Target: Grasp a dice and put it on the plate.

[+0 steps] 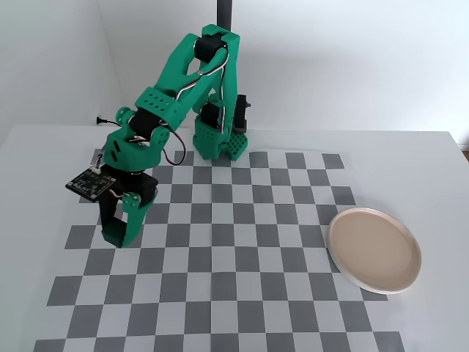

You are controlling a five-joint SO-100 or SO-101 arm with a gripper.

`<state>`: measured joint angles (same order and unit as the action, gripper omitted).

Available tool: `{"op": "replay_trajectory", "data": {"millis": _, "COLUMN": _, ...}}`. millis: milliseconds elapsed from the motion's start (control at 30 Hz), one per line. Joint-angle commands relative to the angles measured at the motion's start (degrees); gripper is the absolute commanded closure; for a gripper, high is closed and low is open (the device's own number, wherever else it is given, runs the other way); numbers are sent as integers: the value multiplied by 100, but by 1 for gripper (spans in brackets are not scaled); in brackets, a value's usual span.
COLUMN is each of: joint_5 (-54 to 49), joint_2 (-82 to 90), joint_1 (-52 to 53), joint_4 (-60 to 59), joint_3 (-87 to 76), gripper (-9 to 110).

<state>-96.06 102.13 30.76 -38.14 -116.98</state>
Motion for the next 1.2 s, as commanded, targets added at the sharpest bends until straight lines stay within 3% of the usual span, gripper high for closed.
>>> {"op": "replay_trajectory", "data": {"millis": 0, "joint_5": 62, "joint_2": 1811, "joint_1": -712, "joint_4": -70, "joint_3": -519, "gripper": 106}}
{"op": "replay_trajectory", "data": {"millis": 233, "joint_5": 264, "joint_2": 4790, "joint_1": -2109, "joint_4": -809, "joint_3": -2153, "gripper": 106}}
{"op": "replay_trajectory", "data": {"millis": 567, "joint_5": 835, "joint_2": 7022, "joint_1": -4148, "joint_4": -2716, "joint_3": -2197, "gripper": 106}}
{"op": "replay_trajectory", "data": {"millis": 1167, "joint_5": 1723, "joint_2": 5115, "joint_1": -6337, "joint_4": -3190, "joint_3": -510, "gripper": 106}}
